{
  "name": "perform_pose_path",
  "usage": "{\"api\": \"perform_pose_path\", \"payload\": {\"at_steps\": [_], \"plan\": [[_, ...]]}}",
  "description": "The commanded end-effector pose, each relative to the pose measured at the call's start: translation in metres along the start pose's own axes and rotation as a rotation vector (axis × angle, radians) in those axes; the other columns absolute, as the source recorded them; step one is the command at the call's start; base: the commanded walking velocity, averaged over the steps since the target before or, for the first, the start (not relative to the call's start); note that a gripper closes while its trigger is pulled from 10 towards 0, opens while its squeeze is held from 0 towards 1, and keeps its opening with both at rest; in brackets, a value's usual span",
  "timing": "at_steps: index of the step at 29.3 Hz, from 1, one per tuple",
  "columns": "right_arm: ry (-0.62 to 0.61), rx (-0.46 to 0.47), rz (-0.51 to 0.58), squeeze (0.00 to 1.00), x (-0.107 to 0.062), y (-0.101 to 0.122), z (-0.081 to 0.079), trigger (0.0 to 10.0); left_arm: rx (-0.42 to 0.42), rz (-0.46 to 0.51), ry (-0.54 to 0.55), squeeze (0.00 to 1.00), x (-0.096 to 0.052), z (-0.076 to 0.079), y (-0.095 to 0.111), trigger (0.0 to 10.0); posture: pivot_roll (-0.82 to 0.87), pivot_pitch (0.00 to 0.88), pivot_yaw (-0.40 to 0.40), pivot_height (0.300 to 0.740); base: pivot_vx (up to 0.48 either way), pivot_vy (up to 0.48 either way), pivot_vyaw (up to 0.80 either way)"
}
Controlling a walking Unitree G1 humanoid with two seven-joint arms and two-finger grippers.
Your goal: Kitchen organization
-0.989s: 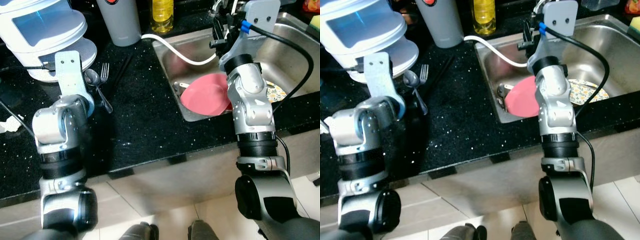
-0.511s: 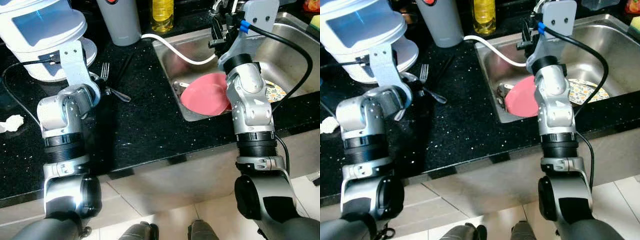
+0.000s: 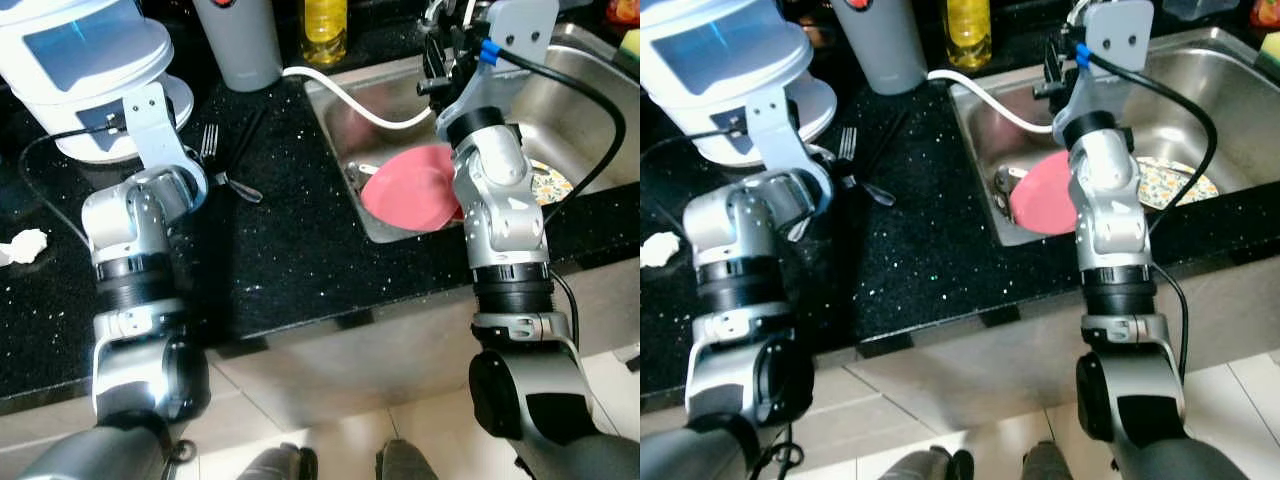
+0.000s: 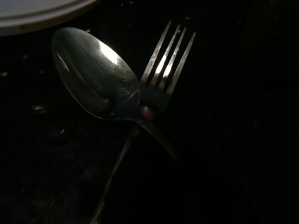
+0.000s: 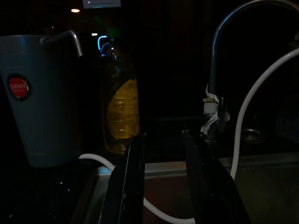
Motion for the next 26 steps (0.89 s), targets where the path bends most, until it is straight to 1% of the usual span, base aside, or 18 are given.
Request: {"api": "perform_pose_path", "payload": {"at_steps": [1,2,4,5,6,7,8,9,10,13,16,23,24,25,26], "plan": [[0.018,0.005,0.011,0.0,0.001,0.002,-0.007,10.0,0.005,-0.035,0.027,0.0,0.005,-0.008,-0.008,9.8,0.08,0.106,0.121,0.74,0.0,0.0,0.0],[0.018,0.005,0.011,0.0,0.001,0.003,-0.006,10.0,0.014,-0.037,0.045,0.0,0.007,-0.01,-0.008,9.8,0.08,0.106,0.121,0.74,0.0,0.0,0.0],[0.015,0.003,0.011,0.0,0.0,0.002,-0.005,10.0,0.025,-0.051,0.081,0.0,0.011,-0.016,-0.011,9.3,0.08,0.107,0.124,0.74,0.0,0.0,0.0],[0.015,0.003,0.011,0.0,0.0,0.002,-0.005,10.0,0.025,-0.051,0.081,0.0,0.011,-0.016,-0.011,9.3,0.08,0.107,0.124,0.74,0.0,0.0,0.0],[0.013,0.003,0.01,0.0,0.0,0.002,-0.005,10.0,0.024,-0.059,0.102,0.0,0.012,-0.019,-0.014,8.1,0.08,0.107,0.124,0.74,0.0,0.0,0.0],[0.012,0.002,0.009,0.0,0.0,0.002,-0.004,10.0,0.021,-0.065,0.116,0.0,0.012,-0.021,-0.016,6.2,0.08,0.107,0.124,0.74,0.0,0.0,0.0],[0.012,0.002,0.008,0.0,0.0,0.002,-0.004,10.0,0.012,-0.064,0.13,0.0,0.012,-0.023,-0.017,5.4,0.08,0.107,0.124,0.74,0.0,0.0,0.0],[0.011,0.002,0.009,0.0,0.0,0.002,-0.004,10.0,0.006,-0.062,0.138,0.0,0.012,-0.024,-0.017,5.4,0.08,0.112,0.125,0.74,0.0,0.0,0.0],[0.012,0.002,0.008,0.0,0.0,0.002,-0.004,10.0,-0.002,-0.062,0.137,0.0,0.012,-0.025,-0.018,0.0,0.08,0.112,0.125,0.74,0.0,0.0,0.0],[0.013,0.004,0.008,0.0,0.0,0.002,-0.005,10.0,-0.021,-0.046,0.122,0.0,0.012,-0.024,-0.016,0.0,0.09,0.111,0.12,0.74,0.0,0.0,0.0],[0.017,0.006,0.009,0.0,0.001,0.002,-0.006,10.0,-0.042,-0.003,0.086,0.0,0.011,-0.021,-0.008,0.0,0.09,0.108,0.118,0.74,0.0,0.0,0.0],[0.019,0.007,0.011,0.0,0.002,0.003,-0.006,10.0,-0.033,0.029,0.081,0.0,0.01,-0.021,-0.002,0.0,0.09,0.106,0.115,0.74,0.0,0.0,0.0],[0.019,0.007,0.011,0.0,0.002,0.003,-0.006,10.0,-0.012,0.061,0.087,0.0,0.009,-0.021,0.002,0.0,0.09,0.106,0.114,0.74,0.0,0.0,0.0],[0.019,0.005,0.012,0.0,0.002,0.003,-0.006,10.0,0.034,0.199,0.03,0.0,0.001,-0.008,0.024,0.0,0.08,0.106,0.113,0.74,0.0,0.0,0.0],[0.019,0.005,0.012,0.0,0.002,0.003,-0.006,10.0,0.061,0.258,-0.004,0.0,-0.004,0.0,0.034,0.0,0.08,0.106,0.112,0.74,0.0,0.0,0.0]]}}
Point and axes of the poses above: a point about 5 cm out from each wrist's last joint towards the gripper, its own x axis pointing out of the wrist towards the gripper, its own y axis along the axis of the wrist's last joint, z = x × y, the point moved 4 cm from there along x, pointing out of the wrist towards the gripper, and after that the axes turned 3 degrees about -x, right-handed, at the moved point
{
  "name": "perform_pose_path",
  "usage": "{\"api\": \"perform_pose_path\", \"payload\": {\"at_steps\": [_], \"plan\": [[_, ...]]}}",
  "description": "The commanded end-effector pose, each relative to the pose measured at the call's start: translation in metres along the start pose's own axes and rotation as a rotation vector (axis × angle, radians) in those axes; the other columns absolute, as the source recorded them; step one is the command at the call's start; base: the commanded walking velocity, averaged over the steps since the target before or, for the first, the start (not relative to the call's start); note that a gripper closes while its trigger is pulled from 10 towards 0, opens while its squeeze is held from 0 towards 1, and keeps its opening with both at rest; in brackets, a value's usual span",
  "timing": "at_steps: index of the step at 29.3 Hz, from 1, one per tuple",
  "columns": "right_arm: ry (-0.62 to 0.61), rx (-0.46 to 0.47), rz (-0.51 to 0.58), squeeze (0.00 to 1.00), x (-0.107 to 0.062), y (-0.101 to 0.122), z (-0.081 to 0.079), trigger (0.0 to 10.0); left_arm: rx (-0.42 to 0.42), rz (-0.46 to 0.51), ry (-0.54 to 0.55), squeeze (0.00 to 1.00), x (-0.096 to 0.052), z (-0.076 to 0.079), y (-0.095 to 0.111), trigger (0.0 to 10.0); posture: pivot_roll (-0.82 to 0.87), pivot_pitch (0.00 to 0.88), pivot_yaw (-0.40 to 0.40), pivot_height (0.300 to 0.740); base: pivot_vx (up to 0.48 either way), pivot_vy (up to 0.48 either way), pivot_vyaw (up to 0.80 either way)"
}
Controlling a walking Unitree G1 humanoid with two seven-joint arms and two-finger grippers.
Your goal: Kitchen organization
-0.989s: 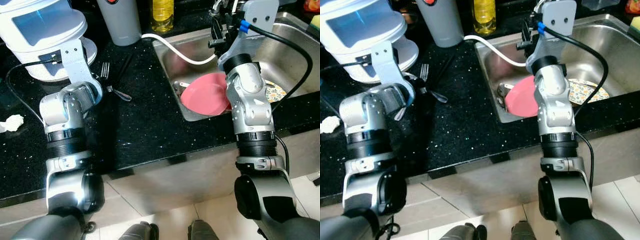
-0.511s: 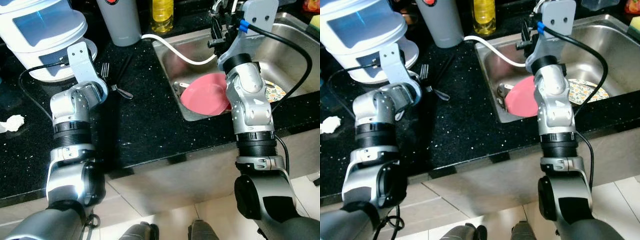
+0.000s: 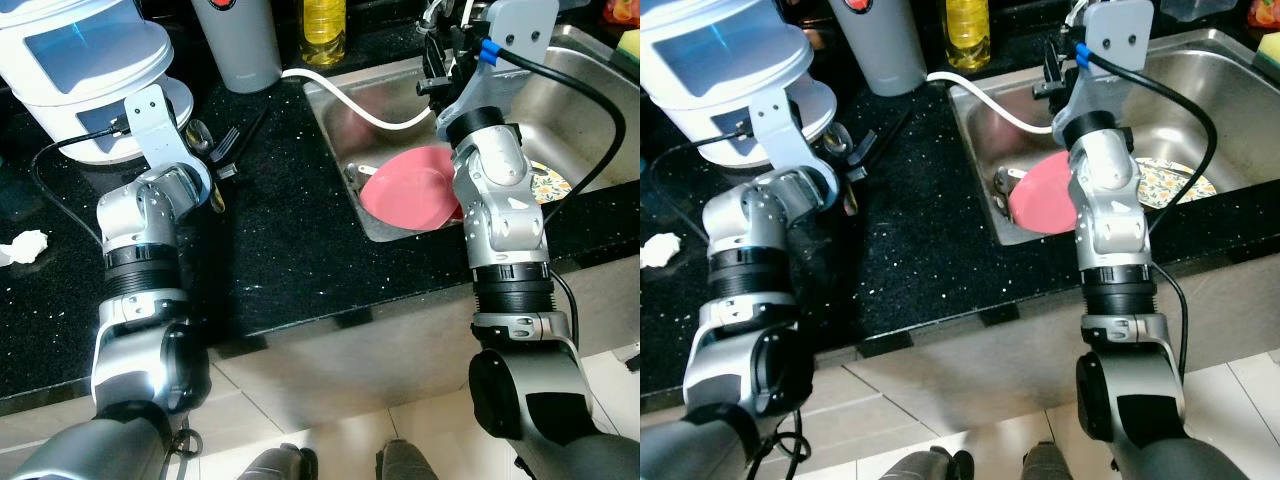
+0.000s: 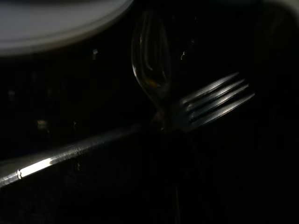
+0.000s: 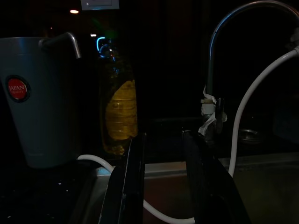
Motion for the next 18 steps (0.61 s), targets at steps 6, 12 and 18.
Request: {"api": "perform_pose_path", "payload": {"at_steps": [6,12,18], "plan": [[0.022,0.006,0.01,0.0,0.002,0.002,-0.006,10.0,0.143,0.238,-0.235,0.0,-0.029,0.044,0.043,10.0,0.09,0.105,0.109,0.74,0.0,0.0,0.0],[0.026,0.01,0.013,0.0,0.003,0.003,-0.009,10.0,0.306,0.067,-0.519,0.0,-0.035,0.091,-0.002,10.0,0.09,0.103,0.107,0.74,0.0,0.0,0.0],[-0.003,-0.04,-0.014,0.0,0.002,0.0,-0.002,10.0,0.486,-0.04,-0.645,0.0,-0.014,0.139,-0.041,10.0,0.04,0.103,0.135,0.74,0.0,0.0,0.0]]}}
Point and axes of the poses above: a point about 5 cm out from each wrist's last joint towards the gripper, its own x axis pointing out of the wrist towards the gripper, its own y axis along the axis of the wrist's last joint, z = x × y, the point moved 4 cm from there along x, pointing out of the wrist towards the gripper, and after that the axes turned 3 degrees about -x, right-handed, at the moved point
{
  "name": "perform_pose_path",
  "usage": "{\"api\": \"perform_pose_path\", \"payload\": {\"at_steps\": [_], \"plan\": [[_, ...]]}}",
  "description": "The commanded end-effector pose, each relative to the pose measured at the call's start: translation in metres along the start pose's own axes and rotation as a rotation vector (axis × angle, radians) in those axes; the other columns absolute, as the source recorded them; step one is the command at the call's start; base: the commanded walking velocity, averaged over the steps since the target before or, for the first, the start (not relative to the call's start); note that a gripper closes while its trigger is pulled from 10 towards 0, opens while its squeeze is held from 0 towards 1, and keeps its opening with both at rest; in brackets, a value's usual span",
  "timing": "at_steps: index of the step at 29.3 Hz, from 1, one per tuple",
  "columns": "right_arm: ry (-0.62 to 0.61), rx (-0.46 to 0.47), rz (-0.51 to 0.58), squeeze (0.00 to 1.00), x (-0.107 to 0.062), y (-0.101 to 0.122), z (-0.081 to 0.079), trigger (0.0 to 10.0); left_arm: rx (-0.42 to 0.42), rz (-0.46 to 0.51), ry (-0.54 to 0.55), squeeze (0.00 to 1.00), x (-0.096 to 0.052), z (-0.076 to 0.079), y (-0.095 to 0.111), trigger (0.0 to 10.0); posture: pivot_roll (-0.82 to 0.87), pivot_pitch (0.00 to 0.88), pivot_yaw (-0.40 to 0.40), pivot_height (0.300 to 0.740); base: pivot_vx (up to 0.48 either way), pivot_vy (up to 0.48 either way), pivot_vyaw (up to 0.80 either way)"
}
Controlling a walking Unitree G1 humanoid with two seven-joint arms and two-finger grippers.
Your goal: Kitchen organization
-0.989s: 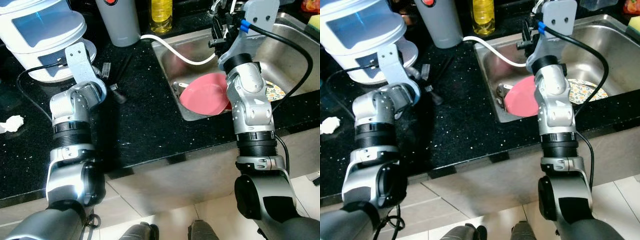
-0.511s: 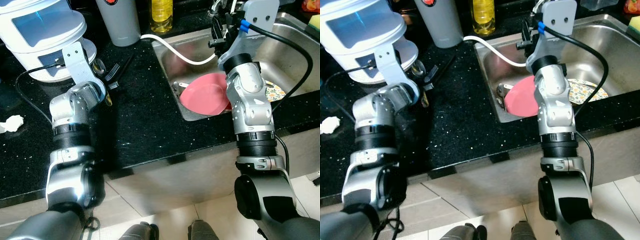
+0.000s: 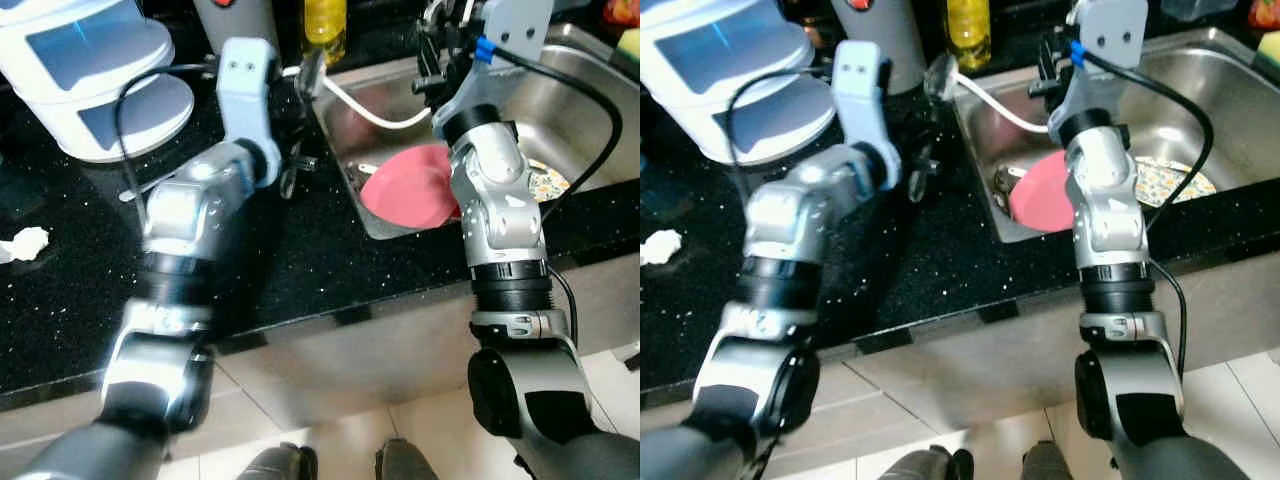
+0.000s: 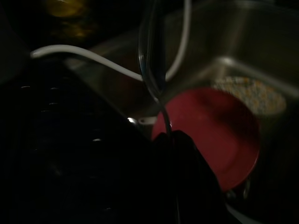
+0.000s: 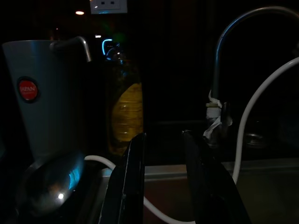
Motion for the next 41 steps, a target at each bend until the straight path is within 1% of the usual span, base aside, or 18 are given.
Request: {"api": "perform_pose_path", "payload": {"at_steps": [1,4,9,10,13,17,18,22,23,24,25,26,27,29,33,36,39,41], "plan": [[-0.01,-0.036,-0.031,0.0,-0.001,-0.005,0.0,10.0,0.084,-0.045,-0.065,0.0,0.014,0.018,-0.014,10.0,0.03,0.104,0.138,0.74,0.0,0.0,0.0],[-0.065,-0.077,-0.047,0.0,-0.006,-0.007,0.022,10.0,0.101,-0.017,-0.142,0.0,0.029,0.045,-0.008,10.0,0.01,0.107,0.163,0.74,0.0,0.0,0.0],[-0.144,-0.102,-0.034,0.0,-0.016,-0.001,0.055,10.0,0.103,-0.093,-0.086,0.0,0.05,0.057,-0.022,10.0,-0.03,0.108,0.192,0.74,0.0,0.0,0.0],[-0.153,-0.108,-0.03,0.0,-0.018,0.0,0.056,10.0,0.089,-0.078,-0.146,0.0,0.052,0.071,-0.021,10.0,-0.04,0.112,0.2,0.74,0.0,0.0,0.0],[-0.155,-0.109,-0.023,0.0,-0.019,0.002,0.055,10.0,0.091,-0.065,-0.172,0.0,0.054,0.079,-0.018,10.0,-0.06,0.113,0.209,0.74,0.0,0.0,0.0],[-0.148,-0.106,-0.01,0.0,-0.02,0.006,0.051,10.0,0.112,-0.079,-0.154,0.0,0.056,0.079,-0.022,10.0,-0.05,0.116,0.211,0.74,0.0,0.0,0.0],[-0.145,-0.104,-0.008,0.0,-0.02,0.006,0.05,10.0,0.117,-0.084,-0.149,1.0,0.056,0.076,-0.026,9.1,-0.04,0.116,0.204,0.74,0.0,0.0,0.0],[-0.134,-0.096,-0.014,0.0,-0.02,0.004,0.048,10.0,0.13,-0.051,-0.146,1.0,0.056,0.068,-0.023,10.0,-0.02,0.115,0.188,0.74,0.0,0.0,0.0],[-0.126,-0.09,-0.014,0.0,-0.018,0.003,0.045,10.0,0.125,0.011,-0.125,0.0,0.054,0.062,-0.01,10.0,-0.01,0.112,0.178,0.74,0.0,0.0,0.0],[-0.126,-0.09,-0.014,0.0,-0.018,0.003,0.045,10.0,0.125,0.011,-0.125,0.0,0.054,0.062,-0.01,10.0,-0.01,0.112,0.178,0.74,0.0,0.0,0.0],[-0.118,-0.084,-0.011,0.0,-0.016,0.004,0.043,10.0,0.157,0.125,-0.072,0.0,0.05,0.052,0.012,10.0,-0.01,0.11,0.168,0.74,0.0,0.0,0.0],[-0.108,-0.075,-0.005,0.0,-0.014,0.005,0.04,10.0,0.204,0.336,0.025,0.0,0.037,0.041,0.05,10.0,0.01,0.105,0.158,0.74,0.0,0.0,0.0],[-0.108,-0.075,-0.005,0.0,-0.014,0.005,0.04,10.0,0.204,0.336,0.025,0.0,0.037,0.041,0.05,10.0,0.01,0.105,0.158,0.74,0.0,0.0,0.0],[-0.096,-0.061,0.002,0.0,-0.011,0.006,0.037,10.0,0.254,0.587,0.119,0.0,0.006,0.033,0.09,10.0,0.02,0.102,0.143,0.74,0.0,0.0,0.0],[-0.077,-0.038,0.002,0.0,-0.009,0.004,0.03,10.0,0.324,0.632,0.146,0.0,-0.021,0.03,0.091,10.0,0.06,0.095,0.115,0.74,0.0,0.0,0.0],[-0.042,-0.01,0.0,0.0,-0.007,0.001,0.015,10.0,0.37,0.578,0.211,0.0,-0.041,0.013,0.071,10.0,0.07,0.088,0.106,0.74,0.0,0.0,0.0],[-0.001,0.012,0.006,0.0,-0.005,0.001,0.0,10.0,0.347,0.518,0.319,0.0,-0.059,-0.013,0.052,10.0,0.09,0.079,0.093,0.74,0.0,0.0,0.0],[0.045,0.052,0.011,0.0,-0.004,0.001,-0.016,10.0,0.262,0.482,0.45,0.0,-0.083,-0.039,0.036,10.0,0.12,0.079,0.079,0.74,0.0,0.0,0.0]]}}
Point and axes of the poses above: a point about 5 cm out from each wrist's last joint towards the gripper, its own x axis pointing out of the wrist towards the gripper, its own y axis along the axis of the wrist's last joint, z = x × y, the point moved 4 cm from there along x, pointing out of the wrist towards the gripper, and after that the axes turned 3 degrees about -x, right-handed, at the moved point
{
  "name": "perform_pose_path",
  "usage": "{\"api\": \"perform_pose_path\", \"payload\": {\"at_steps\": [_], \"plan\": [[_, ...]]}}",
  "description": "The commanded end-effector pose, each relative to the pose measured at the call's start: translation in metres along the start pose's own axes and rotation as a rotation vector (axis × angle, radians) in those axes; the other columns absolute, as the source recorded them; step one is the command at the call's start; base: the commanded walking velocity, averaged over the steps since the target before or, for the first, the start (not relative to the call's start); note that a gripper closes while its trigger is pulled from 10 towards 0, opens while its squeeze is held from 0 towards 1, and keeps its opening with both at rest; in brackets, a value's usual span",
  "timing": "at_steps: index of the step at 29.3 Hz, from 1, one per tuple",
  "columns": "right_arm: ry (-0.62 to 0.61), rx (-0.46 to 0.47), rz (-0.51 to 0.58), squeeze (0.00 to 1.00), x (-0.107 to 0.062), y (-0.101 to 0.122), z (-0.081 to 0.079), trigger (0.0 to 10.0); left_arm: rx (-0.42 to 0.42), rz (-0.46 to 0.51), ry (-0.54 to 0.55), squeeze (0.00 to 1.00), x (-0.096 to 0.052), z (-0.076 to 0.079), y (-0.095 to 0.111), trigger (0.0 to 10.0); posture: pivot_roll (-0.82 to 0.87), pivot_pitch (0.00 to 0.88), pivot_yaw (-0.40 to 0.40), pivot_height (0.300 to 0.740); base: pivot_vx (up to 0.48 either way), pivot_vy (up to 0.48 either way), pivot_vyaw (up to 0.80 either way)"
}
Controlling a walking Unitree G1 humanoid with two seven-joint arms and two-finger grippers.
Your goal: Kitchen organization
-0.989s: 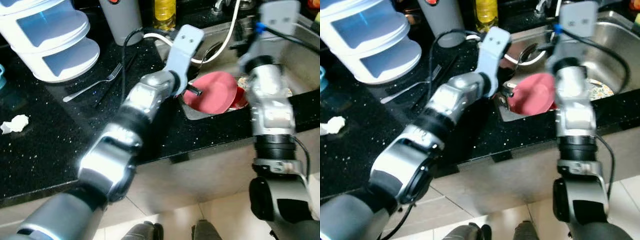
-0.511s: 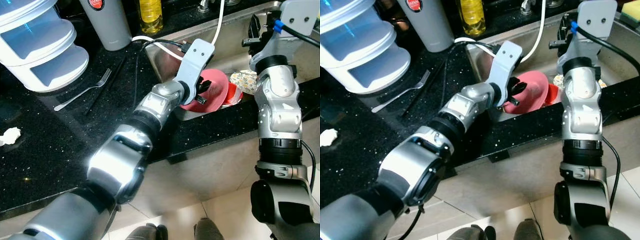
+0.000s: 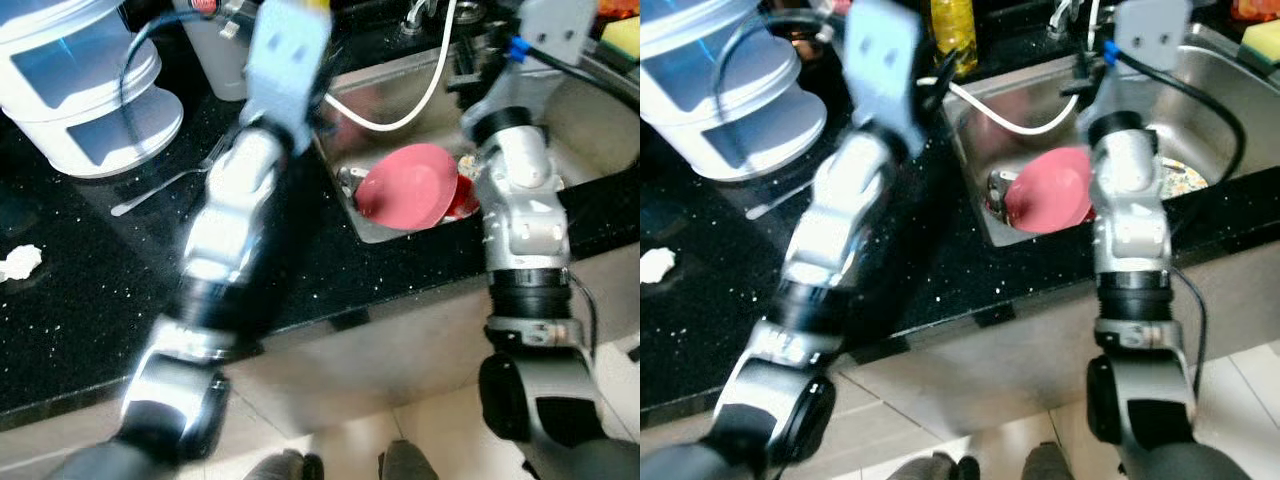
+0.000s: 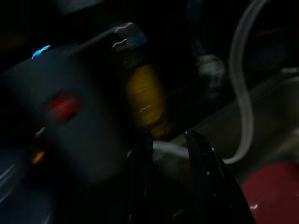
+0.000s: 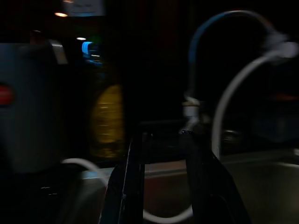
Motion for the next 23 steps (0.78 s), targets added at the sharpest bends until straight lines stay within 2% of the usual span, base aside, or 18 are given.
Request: {"api": "perform_pose_path", "payload": {"at_steps": [1,4,7,8,10,15,23], "plan": [[0.054,0.037,0.011,0.0,0.002,0.001,-0.017,10.0,0.026,-0.014,0.097,0.0,-0.013,-0.024,0.001,10.0,0.14,0.079,0.072,0.74,0.0,0.0,0.0],[0.062,0.043,0.009,0.0,0.003,0.0,-0.019,10.0,0.041,-0.012,0.106,0.0,-0.016,-0.025,0.001,10.0,0.15,0.082,0.063,0.74,0.0,0.0,0.0],[0.102,0.064,0.009,0.0,0.004,-0.001,-0.031,10.0,0.083,-0.034,0.144,0.0,-0.029,-0.029,0.002,10.0,0.17,0.08,0.05,0.74,0.0,0.0,0.0],[0.102,0.064,0.009,0.0,0.004,-0.001,-0.031,10.0,0.083,-0.034,0.144,0.0,-0.029,-0.029,0.002,10.0,0.17,0.08,0.05,0.74,0.0,0.0,0.0],[0.122,0.077,0.02,0.0,0.006,0.0,-0.038,10.0,0.116,-0.076,0.173,0.0,-0.041,-0.037,0.002,10.0,0.18,0.076,0.05,0.74,0.0,0.0,0.0],[0.125,0.083,0.019,0.0,0.005,0.0,-0.039,10.0,0.117,-0.107,0.203,0.0,-0.048,-0.045,-0.001,10.0,0.17,0.074,0.054,0.74,0.0,0.0,0.0],[0.124,0.076,0.016,0.0,0.003,-0.003,-0.037,10.0,0.135,-0.126,0.231,0.0,-0.052,-0.05,-0.001,10.0,0.16,0.07,0.057,0.74,0.0,0.0,0.0]]}}
Point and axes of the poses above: a point about 5 cm out from each wrist's last joint towards the gripper, its own x axis pointing out of the wrist towards the gripper, its own y axis along the axis of the wrist's last joint, z = x × y, the point moved 4 cm from there along x, pointing out of the wrist towards the gripper, and after that the axes turned 3 degrees about -x, right-handed, at the moved point
